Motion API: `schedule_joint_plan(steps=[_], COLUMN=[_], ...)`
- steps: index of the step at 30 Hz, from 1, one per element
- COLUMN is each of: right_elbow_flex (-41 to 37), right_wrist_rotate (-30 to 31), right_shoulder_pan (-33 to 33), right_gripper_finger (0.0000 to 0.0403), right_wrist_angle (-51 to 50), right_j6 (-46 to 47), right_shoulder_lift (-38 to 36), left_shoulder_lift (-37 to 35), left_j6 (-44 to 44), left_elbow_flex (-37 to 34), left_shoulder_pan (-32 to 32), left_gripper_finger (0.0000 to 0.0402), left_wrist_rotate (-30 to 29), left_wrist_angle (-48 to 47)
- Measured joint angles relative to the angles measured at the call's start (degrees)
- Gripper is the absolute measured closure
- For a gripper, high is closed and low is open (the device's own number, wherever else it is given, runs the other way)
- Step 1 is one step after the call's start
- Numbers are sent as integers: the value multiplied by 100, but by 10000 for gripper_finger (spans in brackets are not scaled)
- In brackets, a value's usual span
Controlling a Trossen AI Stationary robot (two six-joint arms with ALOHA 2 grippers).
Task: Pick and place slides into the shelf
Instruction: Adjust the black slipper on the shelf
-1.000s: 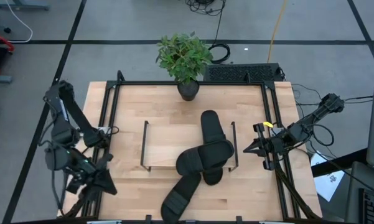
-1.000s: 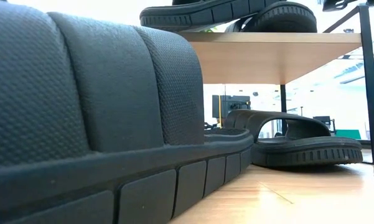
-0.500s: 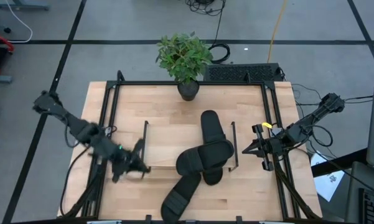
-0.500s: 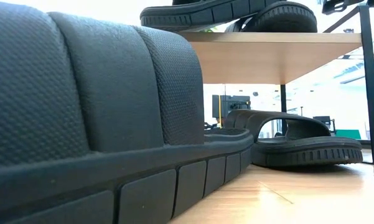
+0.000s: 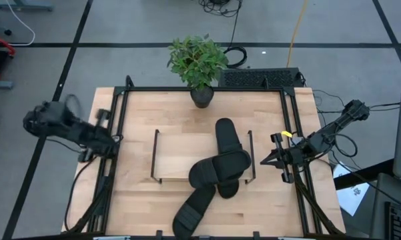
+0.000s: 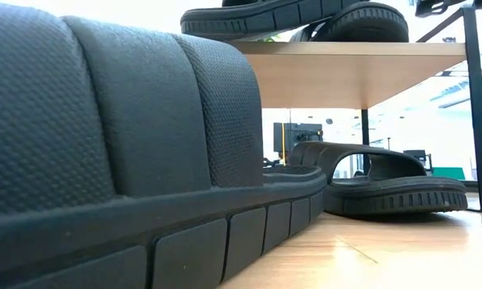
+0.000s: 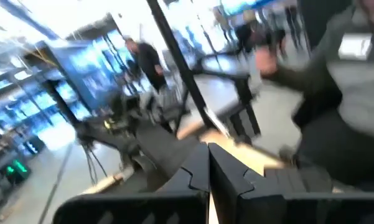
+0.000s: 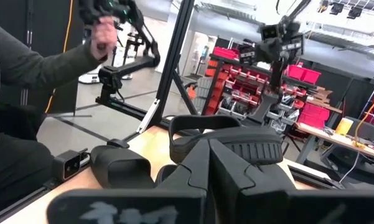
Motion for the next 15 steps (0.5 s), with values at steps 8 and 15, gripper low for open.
schedule_joint_plan(steps=[8, 15], right_elbow_flex=[0, 5], right_wrist_rotate=[15, 260], right_shoulder_pan=[-7, -10], right_gripper_finger=[403, 403], right_wrist_angle=[472, 625], right_j6=[127, -101], right_shoulder_lift=[-4, -20], left_shoulder_lift=[-1694, -2124], left_j6=[-922, -1151], left_elbow_flex=[-1100, -1549], left_shoulder_pan=[-118, -99], left_gripper_finger=[396, 396], left_wrist_rotate=[-1558, -1715], left_wrist_angle=[202, 149])
